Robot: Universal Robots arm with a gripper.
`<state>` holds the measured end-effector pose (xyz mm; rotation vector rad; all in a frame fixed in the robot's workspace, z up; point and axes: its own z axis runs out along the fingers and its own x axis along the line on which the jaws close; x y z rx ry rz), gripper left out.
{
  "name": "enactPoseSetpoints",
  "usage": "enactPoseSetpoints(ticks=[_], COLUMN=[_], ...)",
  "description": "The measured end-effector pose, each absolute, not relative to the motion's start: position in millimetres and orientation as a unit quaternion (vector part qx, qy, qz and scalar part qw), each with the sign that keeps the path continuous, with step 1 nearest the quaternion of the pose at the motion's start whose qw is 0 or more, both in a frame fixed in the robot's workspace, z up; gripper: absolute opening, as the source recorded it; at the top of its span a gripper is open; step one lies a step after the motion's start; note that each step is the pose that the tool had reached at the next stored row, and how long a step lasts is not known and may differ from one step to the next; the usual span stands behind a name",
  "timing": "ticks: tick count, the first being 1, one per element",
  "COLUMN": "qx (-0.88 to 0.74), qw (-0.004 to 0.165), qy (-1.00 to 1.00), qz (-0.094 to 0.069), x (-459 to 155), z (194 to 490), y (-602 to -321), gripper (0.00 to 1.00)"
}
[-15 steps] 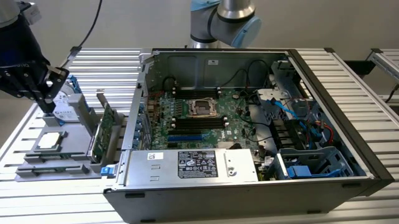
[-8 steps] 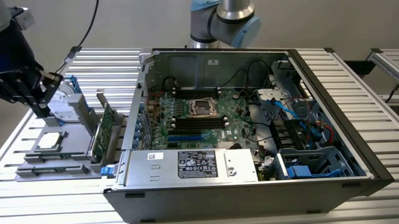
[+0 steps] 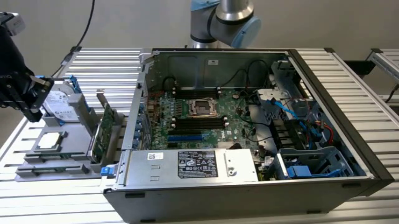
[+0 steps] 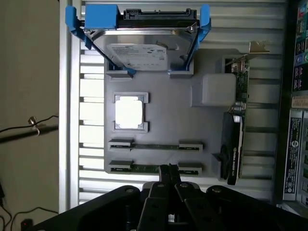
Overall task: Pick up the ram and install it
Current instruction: 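Reach for the ram, then pick up the ram and move it above insertion slot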
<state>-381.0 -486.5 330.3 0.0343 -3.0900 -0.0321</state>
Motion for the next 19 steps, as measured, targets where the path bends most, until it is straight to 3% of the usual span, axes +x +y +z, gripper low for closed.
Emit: enactPoseSetpoints(ticks=[19], qx=[0.028], qw=[0.025], qy=[-0.999], qz=[-0.011], x=[-382.0], z=[330.2], y=[-486.6], gripper=[0.11])
